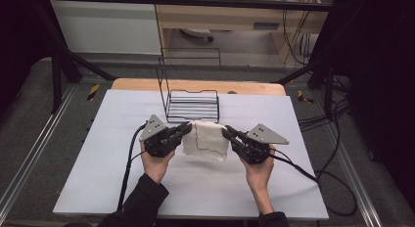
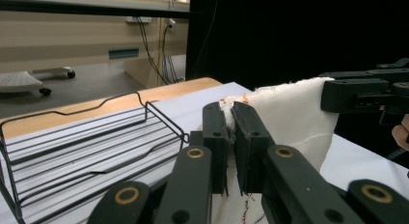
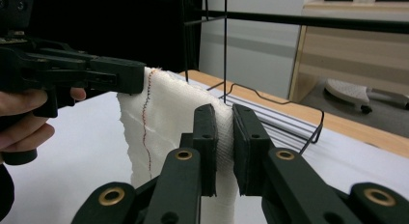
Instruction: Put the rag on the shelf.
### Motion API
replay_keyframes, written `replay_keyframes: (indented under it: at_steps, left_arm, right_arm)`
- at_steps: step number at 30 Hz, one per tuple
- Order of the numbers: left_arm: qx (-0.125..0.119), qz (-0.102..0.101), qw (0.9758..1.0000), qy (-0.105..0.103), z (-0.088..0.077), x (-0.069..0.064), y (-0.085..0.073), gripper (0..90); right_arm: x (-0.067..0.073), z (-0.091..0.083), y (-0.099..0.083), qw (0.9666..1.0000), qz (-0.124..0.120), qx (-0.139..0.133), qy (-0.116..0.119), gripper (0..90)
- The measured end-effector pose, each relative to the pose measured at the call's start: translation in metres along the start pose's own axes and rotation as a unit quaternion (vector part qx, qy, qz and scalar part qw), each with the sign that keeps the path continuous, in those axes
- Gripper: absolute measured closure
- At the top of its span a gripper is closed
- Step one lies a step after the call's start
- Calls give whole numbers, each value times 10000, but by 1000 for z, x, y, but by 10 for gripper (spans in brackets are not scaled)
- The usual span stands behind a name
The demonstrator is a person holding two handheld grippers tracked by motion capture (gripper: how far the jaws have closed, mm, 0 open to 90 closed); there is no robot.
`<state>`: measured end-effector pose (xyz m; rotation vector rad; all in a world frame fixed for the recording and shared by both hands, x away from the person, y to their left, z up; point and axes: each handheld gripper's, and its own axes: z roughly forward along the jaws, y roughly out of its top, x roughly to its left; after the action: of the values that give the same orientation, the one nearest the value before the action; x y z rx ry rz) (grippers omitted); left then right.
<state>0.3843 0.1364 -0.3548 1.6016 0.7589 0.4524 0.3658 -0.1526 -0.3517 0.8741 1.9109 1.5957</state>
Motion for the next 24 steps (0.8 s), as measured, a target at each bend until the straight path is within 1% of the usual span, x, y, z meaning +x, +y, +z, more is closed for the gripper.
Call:
replay_keyframes:
  at_steps: [5, 11, 13, 17, 21, 24]
  left_arm:
    - [-132, 53, 9999, 16, -6, 0, 8, 842]
    - [-278, 78, 9996, 42, -11, 1, 16, 842]
    - [-306, 92, 9995, 59, -12, 2, 18, 842]
    - [-344, 123, 9993, 70, -14, 2, 23, 842]
    - [-401, 140, 9991, 79, -15, 2, 28, 842]
    - [-440, 201, 9988, 91, -17, 3, 33, 842]
  right_arm:
    - [3, 1, 7, 9998, -32, -173, -4, 813]
    - [6, 2, 12, 9995, -51, -300, 23, 812]
    - [7, 2, 16, 9993, -35, -365, 47, 812]
    - [8, 3, 20, 9992, -51, -400, 47, 812]
    - [9, 3, 25, 9988, -113, -468, 34, 812]
    - [9, 3, 31, 9984, -99, -553, 35, 811]
